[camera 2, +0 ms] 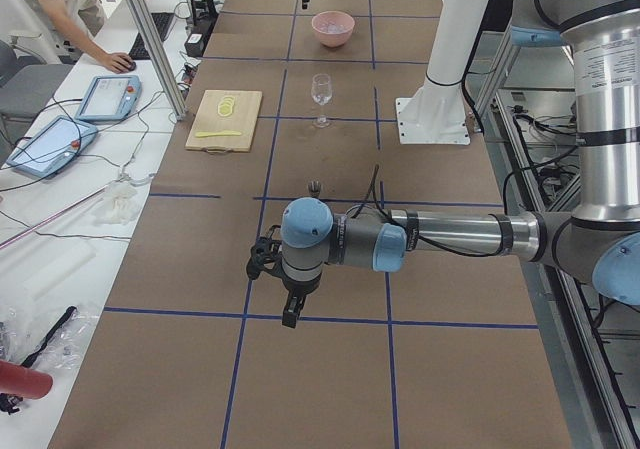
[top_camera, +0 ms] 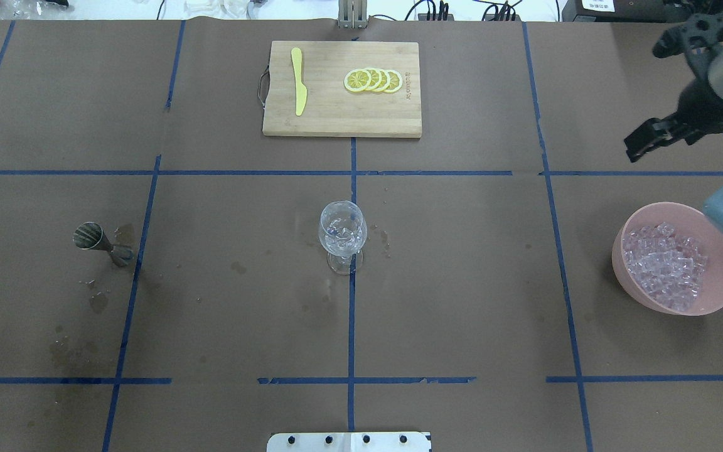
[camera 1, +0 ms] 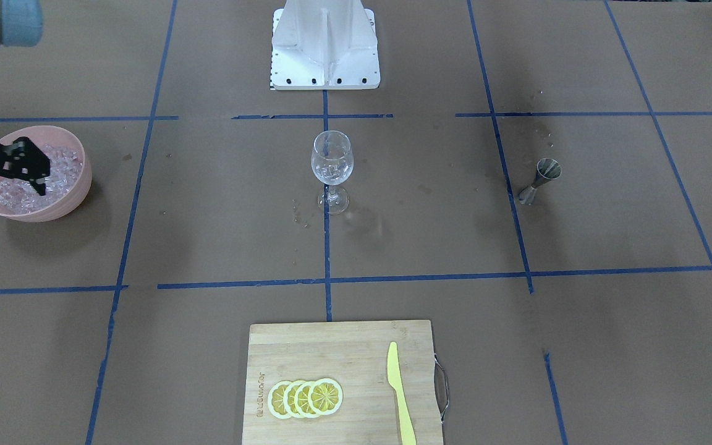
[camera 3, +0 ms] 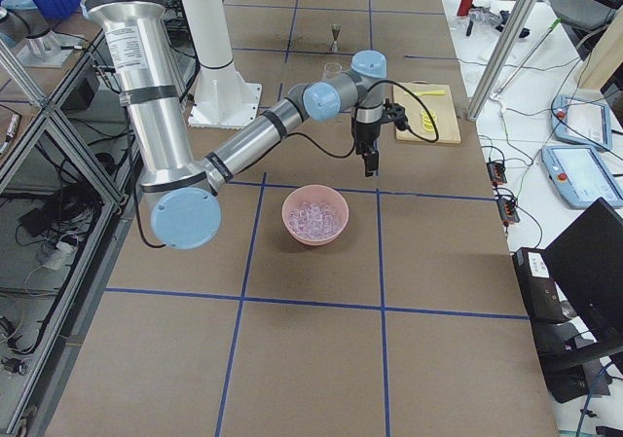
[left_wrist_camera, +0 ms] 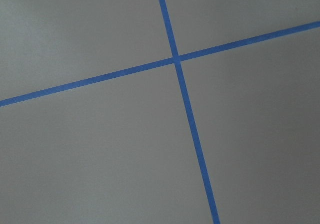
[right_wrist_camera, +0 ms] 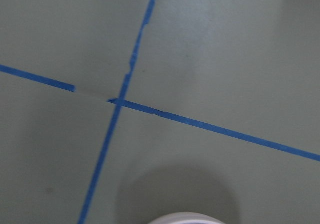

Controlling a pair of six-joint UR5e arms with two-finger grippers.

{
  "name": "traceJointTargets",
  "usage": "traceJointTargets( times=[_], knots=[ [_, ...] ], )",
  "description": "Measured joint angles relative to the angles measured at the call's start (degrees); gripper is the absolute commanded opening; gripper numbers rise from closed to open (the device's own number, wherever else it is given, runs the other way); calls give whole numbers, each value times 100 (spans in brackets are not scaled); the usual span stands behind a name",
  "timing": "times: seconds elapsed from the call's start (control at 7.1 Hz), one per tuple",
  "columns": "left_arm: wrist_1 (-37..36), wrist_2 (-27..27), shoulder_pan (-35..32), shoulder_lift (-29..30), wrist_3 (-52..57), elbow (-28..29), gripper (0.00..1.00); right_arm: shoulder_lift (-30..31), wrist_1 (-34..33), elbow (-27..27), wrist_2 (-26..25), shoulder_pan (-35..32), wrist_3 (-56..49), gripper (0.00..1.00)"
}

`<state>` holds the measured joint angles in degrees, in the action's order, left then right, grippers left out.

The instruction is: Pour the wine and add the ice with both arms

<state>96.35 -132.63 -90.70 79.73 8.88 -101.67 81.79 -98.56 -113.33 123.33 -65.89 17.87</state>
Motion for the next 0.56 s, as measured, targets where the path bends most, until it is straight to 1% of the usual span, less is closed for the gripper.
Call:
traceJointTargets(
  times=[0.14,0.28,0.42,0.56],
  knots=[
    [5,3,0,-1,2,-2,100,572,219,93,289,-433,-317,100],
    [2,3,1,-2,6,-8,100,1120,352,200,392,-773,-460,100],
    [3,1,10,-2,6,-9,100,1469,516,406,381,-1074,-532,100],
    [10,-1,16,-2,5,-10,100,1614,716,667,370,-1334,-615,100]
  ],
)
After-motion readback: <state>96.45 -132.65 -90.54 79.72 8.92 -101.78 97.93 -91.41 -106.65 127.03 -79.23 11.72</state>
